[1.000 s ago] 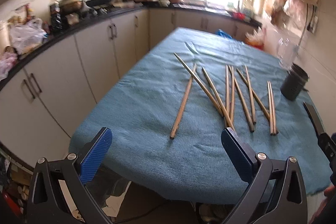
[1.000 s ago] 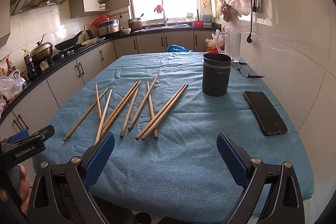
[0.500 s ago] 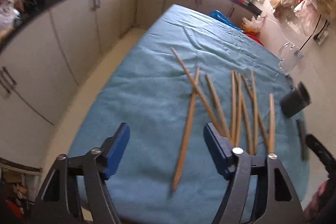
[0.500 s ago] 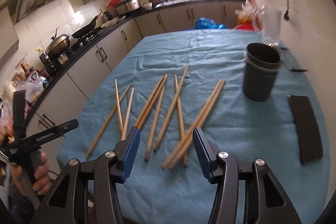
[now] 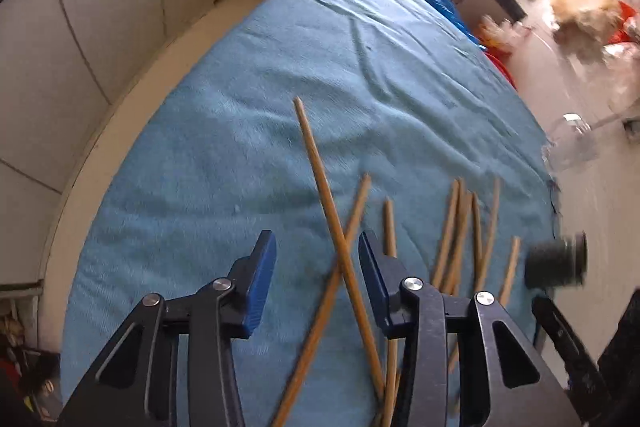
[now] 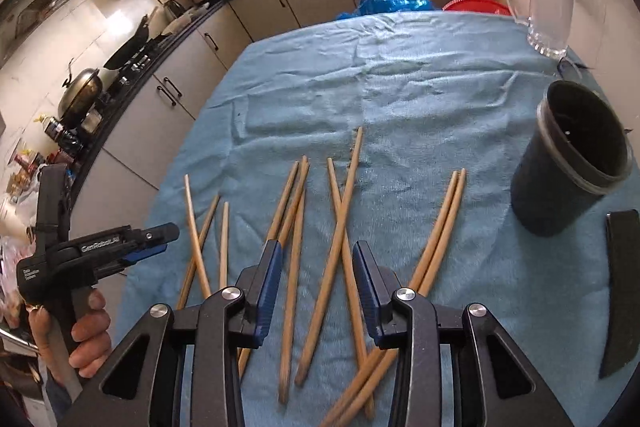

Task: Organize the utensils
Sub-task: 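Close the left tool on one wooden chopstick while the right tool grasps another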

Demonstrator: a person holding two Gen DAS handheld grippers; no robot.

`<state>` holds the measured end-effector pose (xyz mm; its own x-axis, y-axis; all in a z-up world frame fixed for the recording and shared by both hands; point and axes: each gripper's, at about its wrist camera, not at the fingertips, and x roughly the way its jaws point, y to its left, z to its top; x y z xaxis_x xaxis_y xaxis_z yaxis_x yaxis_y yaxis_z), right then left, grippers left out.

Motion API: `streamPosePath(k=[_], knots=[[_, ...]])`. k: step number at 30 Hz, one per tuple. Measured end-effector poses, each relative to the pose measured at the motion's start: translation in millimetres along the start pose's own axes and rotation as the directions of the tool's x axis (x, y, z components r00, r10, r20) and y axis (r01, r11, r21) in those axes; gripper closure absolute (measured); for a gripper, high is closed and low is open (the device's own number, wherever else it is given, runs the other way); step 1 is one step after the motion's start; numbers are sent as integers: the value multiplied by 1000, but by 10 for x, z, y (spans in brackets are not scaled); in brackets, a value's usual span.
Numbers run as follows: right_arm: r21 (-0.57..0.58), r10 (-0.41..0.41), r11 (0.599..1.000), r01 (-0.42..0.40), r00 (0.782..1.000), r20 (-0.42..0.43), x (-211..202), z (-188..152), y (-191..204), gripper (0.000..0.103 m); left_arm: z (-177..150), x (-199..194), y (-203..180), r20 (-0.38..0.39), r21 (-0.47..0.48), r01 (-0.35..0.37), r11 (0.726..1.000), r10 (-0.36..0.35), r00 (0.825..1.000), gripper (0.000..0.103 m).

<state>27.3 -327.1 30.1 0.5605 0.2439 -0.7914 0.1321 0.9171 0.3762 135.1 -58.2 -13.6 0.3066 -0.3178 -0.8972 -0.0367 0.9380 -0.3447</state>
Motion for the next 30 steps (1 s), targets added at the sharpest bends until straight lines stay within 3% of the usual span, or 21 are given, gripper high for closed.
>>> streamPosePath(k=[3, 11, 14, 25, 29, 30], knots=[[13, -12, 1000, 12, 1000, -9, 92, 78, -34, 63, 96, 99, -31, -19, -6, -1, 1000, 1, 1000, 77], [34, -32, 999, 33, 998, -48, 333, 296, -111, 67, 234, 267, -89, -30, -21, -25, 999, 25, 999, 94], [53, -24, 998, 28, 996, -83, 472, 363, -160, 74, 239, 273, -83, -28, -16, -26, 1000, 25, 999, 96], [106, -22, 994, 40, 987, -160, 898, 491, -295, 74, 273, 261, -35, -37, 11, -12, 1000, 13, 999, 96], [119, 9, 993, 12, 985, -172, 988, 511, -335, 94, 273, 261, -20, -34, 16, 6, 1000, -5, 999, 96], [119, 18, 993, 3, 985, -172, 983, 511, -338, 94, 265, 253, -18, -31, 17, 11, 1000, -10, 999, 96]])
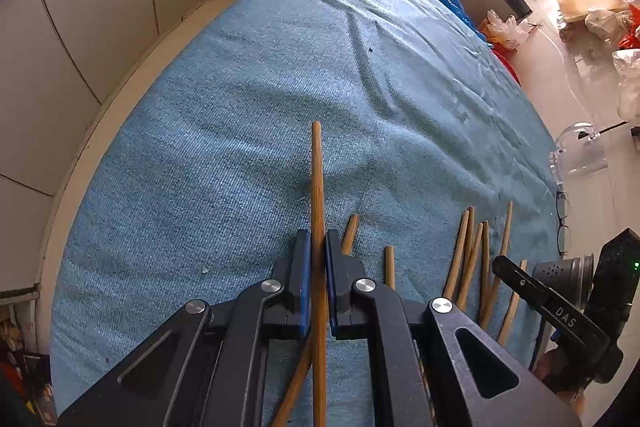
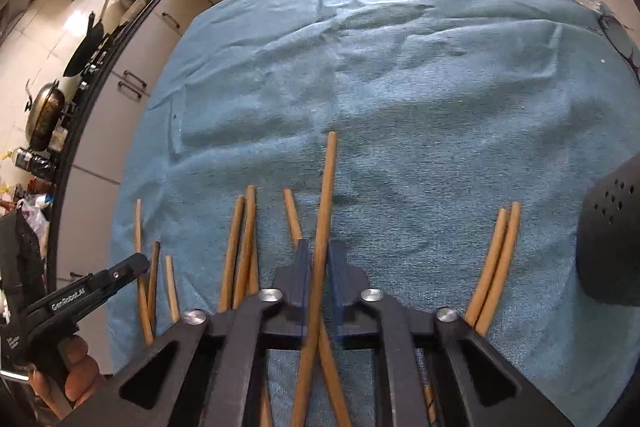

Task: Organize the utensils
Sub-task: 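Close the left tool on one wooden chopstick while the right tool grasps another, then lift the left tool's chopstick upright toward the black cup while the right tool carries its own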

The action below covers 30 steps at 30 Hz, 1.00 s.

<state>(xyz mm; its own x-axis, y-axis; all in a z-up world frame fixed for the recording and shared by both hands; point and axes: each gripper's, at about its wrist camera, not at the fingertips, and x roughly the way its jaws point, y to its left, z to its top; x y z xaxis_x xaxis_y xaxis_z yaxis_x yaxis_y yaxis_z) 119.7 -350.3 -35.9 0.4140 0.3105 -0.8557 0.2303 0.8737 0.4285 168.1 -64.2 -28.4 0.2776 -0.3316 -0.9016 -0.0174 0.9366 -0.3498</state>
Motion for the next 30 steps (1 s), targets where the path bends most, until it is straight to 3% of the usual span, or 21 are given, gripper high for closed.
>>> streamPosePath(k=[9, 11, 15, 22, 30], knots=[[-23, 65, 998, -62, 985, 158, -592, -180, -17, 95, -235, -528, -185, 163, 108, 42, 993, -60, 985, 96], [-51, 72, 997, -62, 973, 220, -796, -283, 20, 95, -367, -717, -278, 226, 145, 42, 988, -75, 971, 96], [-121, 96, 991, -54, 922, 376, -1226, -597, 132, 95, -619, -1031, -440, 320, 216, 44, 975, -113, 941, 96], [-206, 137, 978, -34, 850, 509, -1700, -1031, 190, 95, -885, -1349, -547, 378, 282, 48, 958, -157, 912, 96], [-192, 166, 979, -69, 816, 553, -1981, -1201, 59, 95, -1026, -1568, -653, 412, 322, 50, 946, -187, 892, 96]])
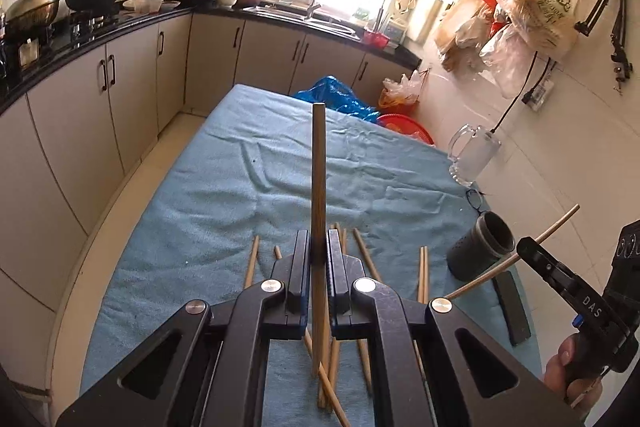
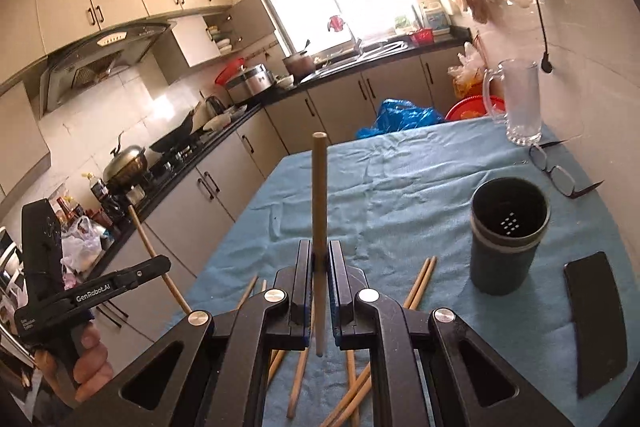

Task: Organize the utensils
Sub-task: 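Lift the left tool's chopstick upright toward the black cup while the right tool carries its own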

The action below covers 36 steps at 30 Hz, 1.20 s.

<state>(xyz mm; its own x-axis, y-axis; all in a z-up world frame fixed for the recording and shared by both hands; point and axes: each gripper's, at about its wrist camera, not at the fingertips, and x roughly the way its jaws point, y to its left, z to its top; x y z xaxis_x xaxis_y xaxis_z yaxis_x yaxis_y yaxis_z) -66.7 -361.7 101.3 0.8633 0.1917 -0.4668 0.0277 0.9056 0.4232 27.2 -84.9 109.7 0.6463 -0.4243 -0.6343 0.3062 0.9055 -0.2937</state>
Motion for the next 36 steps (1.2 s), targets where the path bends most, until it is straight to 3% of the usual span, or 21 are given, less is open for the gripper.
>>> streamPosePath(k=[10, 36], knots=[[22, 7, 1000, -9, 998, 55, -239, 54, -59, 95, 103, -176, -131, 37, 13, 10, 1000, -11, 999, 96], [85, -15, 996, 2, 989, 150, -761, 128, -364, 95, 167, -215, -780, 26, 110, 72, 991, -75, 997, 96]])
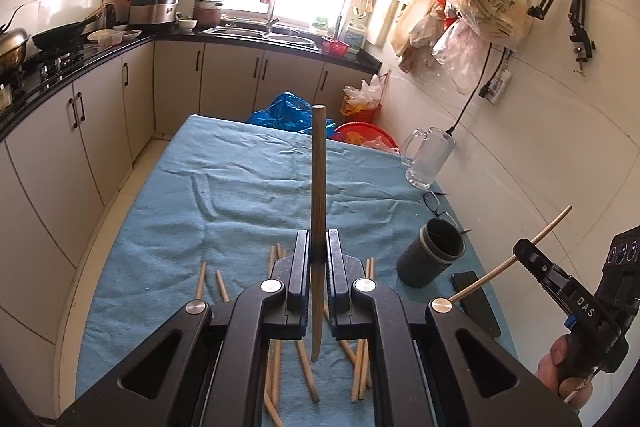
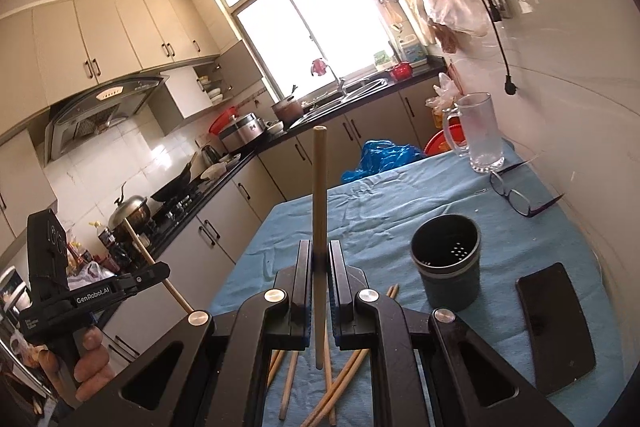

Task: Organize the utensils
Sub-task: 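Lift the left tool's chopstick upright toward the black cup while the right tool carries its own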

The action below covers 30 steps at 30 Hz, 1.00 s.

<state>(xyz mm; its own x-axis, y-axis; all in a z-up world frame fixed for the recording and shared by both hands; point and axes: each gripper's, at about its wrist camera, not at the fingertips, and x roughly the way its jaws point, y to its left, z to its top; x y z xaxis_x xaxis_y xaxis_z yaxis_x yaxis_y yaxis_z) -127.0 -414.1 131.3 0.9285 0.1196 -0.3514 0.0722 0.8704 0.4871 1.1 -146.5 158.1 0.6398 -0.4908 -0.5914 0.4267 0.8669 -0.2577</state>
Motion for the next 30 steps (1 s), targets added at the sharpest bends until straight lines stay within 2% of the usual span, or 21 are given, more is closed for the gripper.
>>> streamPosePath(k=[16, 30], knots=[[75, -39, 997, 35, 998, 54, -264, 34, -461, 95, 56, 170, -547, -25, 90, 25, 996, -23, 999, 96], [101, -70, 993, 62, 994, 80, -396, 176, -725, 95, 238, 359, -944, -41, 122, 76, 990, -71, 997, 96]])
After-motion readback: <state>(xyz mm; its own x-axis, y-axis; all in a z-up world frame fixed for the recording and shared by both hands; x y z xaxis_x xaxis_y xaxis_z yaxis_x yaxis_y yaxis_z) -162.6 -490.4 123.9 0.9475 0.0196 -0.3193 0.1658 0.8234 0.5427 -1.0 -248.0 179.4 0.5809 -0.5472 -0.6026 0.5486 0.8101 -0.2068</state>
